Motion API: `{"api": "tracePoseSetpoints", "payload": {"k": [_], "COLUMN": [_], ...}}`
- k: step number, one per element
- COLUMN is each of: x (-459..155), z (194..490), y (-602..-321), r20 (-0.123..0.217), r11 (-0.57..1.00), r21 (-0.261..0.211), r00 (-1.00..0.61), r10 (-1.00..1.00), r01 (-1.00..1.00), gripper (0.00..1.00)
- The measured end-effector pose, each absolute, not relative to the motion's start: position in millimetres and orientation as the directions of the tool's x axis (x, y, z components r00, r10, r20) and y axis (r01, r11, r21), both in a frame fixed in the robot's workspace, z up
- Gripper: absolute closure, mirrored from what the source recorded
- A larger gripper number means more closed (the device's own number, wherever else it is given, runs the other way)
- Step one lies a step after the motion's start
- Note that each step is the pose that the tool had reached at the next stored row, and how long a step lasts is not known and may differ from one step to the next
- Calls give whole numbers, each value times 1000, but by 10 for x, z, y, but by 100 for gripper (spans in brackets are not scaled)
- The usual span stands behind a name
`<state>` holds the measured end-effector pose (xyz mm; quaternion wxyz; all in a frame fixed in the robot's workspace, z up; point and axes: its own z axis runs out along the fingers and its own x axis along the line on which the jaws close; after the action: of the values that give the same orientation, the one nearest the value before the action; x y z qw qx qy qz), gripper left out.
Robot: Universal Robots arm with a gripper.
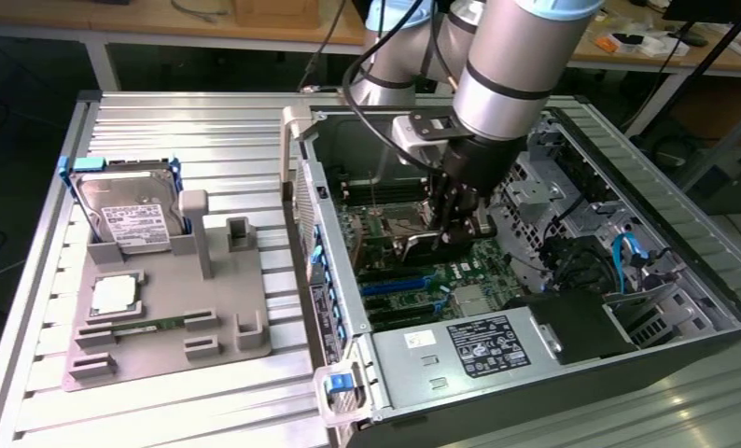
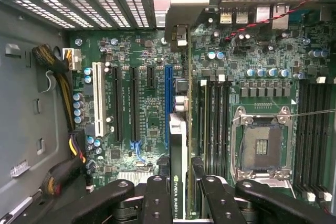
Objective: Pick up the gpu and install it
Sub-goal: 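Insert the gpu into the slot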
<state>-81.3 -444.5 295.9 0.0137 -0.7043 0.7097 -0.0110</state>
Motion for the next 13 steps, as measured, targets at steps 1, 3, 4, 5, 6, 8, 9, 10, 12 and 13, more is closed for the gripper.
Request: {"api": "tracePoseSetpoints", "payload": {"k": [1,3,4,5,6,8,9,10,12,13], "x": [-813,-813,-814,-814,-815,-815,-816,-817,-819,-824], "z": [2952,2940,2934,2928,2923,2916,2914,2912,2902,2898], "y": [-4451,-4467,-4474,-4480,-4484,-4494,-4500,-4505,-4516,-4517], "r20": [-3,-1,-1,0,2,4,5,7,9,10], "r11": [8,9,10,10,10,11,11,11,13,14], "r21": [-35,-35,-35,-35,-35,-35,-35,-35,-35,-35], "r00": [-8,-9,-10,-10,-11,-11,-11,-12,-13,-14], "r10": [-1000,-1000,-1000,-1000,-1000,-1000,-1000,-1000,-1000,-1000], "r01": [-999,-999,-999,-999,-999,-999,-999,-999,-999,-999], "gripper": [73,73,73,73,73,73,73,73,73,73]}}
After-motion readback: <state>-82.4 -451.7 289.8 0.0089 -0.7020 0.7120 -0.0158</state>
